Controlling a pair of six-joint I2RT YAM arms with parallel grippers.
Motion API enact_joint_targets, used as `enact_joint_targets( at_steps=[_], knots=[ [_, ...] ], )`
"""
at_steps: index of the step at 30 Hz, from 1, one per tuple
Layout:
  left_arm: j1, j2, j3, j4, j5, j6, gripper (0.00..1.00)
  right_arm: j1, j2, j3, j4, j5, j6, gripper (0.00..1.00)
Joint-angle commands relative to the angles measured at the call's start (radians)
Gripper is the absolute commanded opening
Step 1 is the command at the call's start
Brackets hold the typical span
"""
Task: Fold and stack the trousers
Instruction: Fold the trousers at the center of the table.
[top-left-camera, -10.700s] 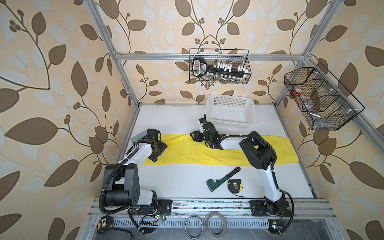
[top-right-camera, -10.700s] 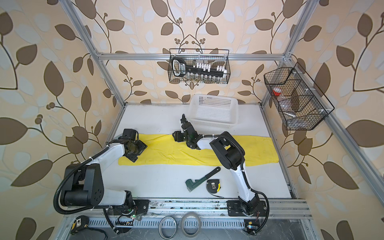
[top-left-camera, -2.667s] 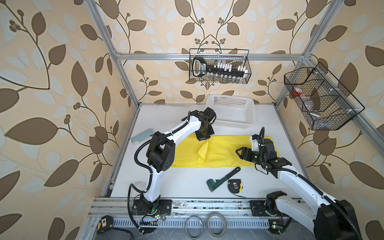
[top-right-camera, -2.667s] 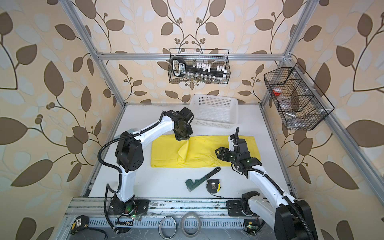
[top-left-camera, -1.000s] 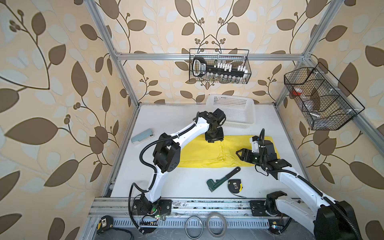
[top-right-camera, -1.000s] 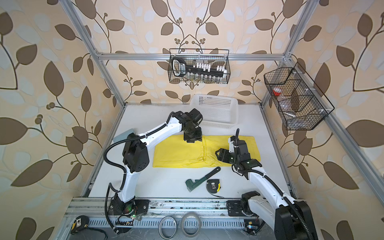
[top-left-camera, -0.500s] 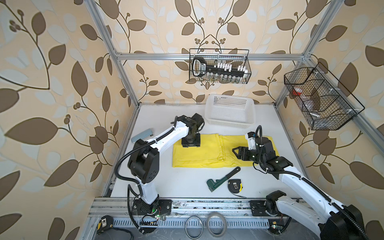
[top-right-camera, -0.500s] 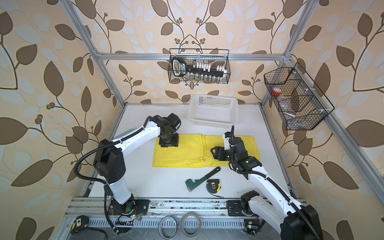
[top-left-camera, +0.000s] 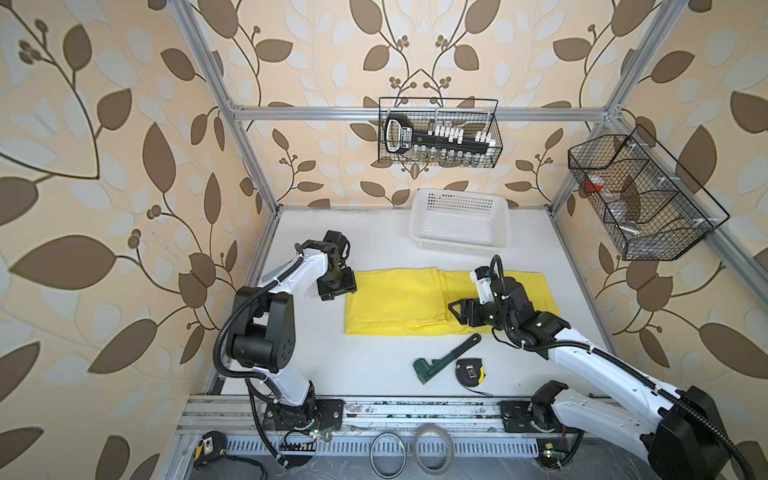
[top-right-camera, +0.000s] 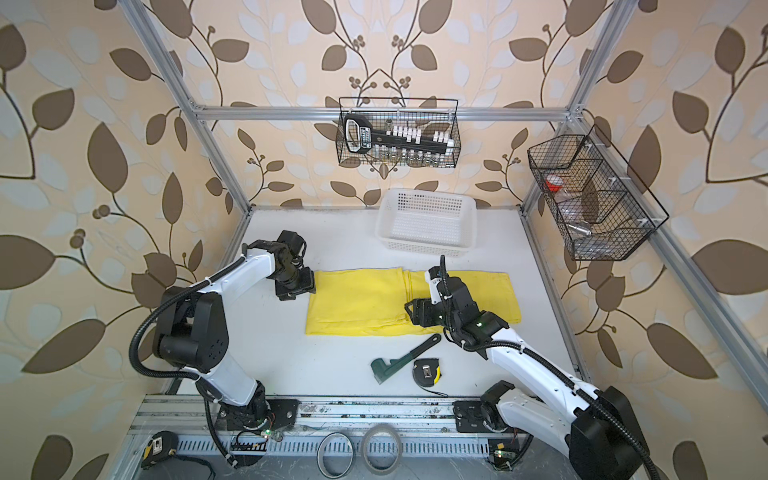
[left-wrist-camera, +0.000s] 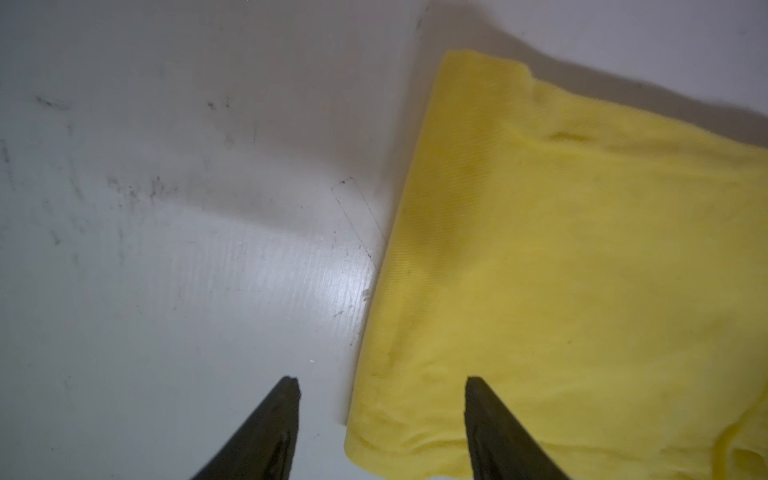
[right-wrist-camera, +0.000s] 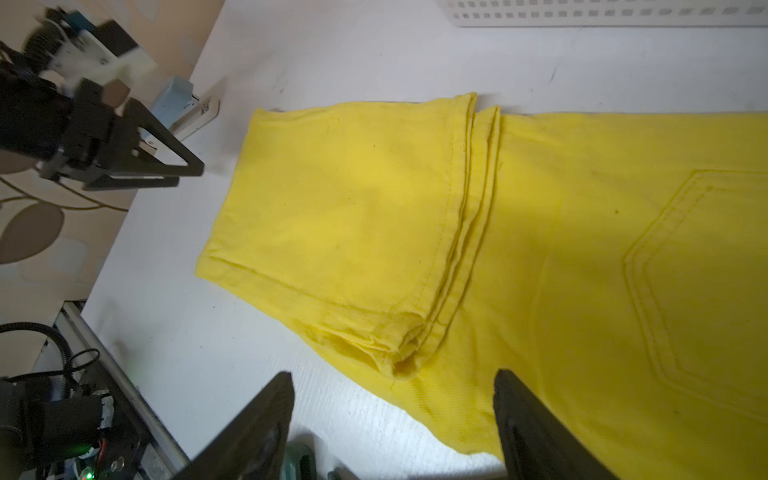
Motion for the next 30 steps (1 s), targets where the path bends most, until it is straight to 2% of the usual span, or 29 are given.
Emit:
enact_joint_targets(
  at_steps=[1, 5, 10, 12, 14, 17, 19, 25, 30],
  knots=[
    [0.02, 0.057, 0.024, 0.028, 0.032, 0.029, 0.63, 0.004, -0.006, 0.037, 0.046, -0.033, 0.021, 0.77],
    [0.022, 0.12, 0.032, 0.041, 0.046, 0.026, 0.6, 0.003, -0.01, 0.039, 0.041, -0.039, 0.022, 0.78],
    [0.022, 0.157, 0.008, 0.067, 0.071, 0.016, 0.51, -0.013, -0.016, 0.034, 0.029, -0.044, 0.019, 0.78],
    [0.022, 0.16, 0.001, 0.075, 0.09, 0.014, 0.42, -0.021, -0.019, 0.03, 0.027, -0.048, 0.018, 0.78],
    [0.021, 0.158, -0.001, 0.082, 0.115, 0.011, 0.26, -0.03, -0.02, 0.027, 0.026, -0.051, 0.017, 0.78],
    [0.021, 0.158, 0.009, 0.076, 0.131, 0.012, 0.09, -0.037, -0.02, 0.023, 0.025, -0.053, 0.018, 0.78],
    [0.022, 0.155, 0.026, 0.055, 0.129, 0.021, 0.0, -0.039, -0.024, 0.02, 0.024, -0.053, 0.018, 0.78],
    [0.04, 0.085, 0.12, -0.109, 0.003, 0.073, 0.0, -0.066, -0.053, 0.011, -0.004, -0.055, 0.007, 0.78],
    [0.12, -0.005, 0.18, -0.229, -0.074, 0.104, 0.0, -0.12, -0.068, 0.008, -0.034, -0.072, -0.019, 0.79]
  ],
)
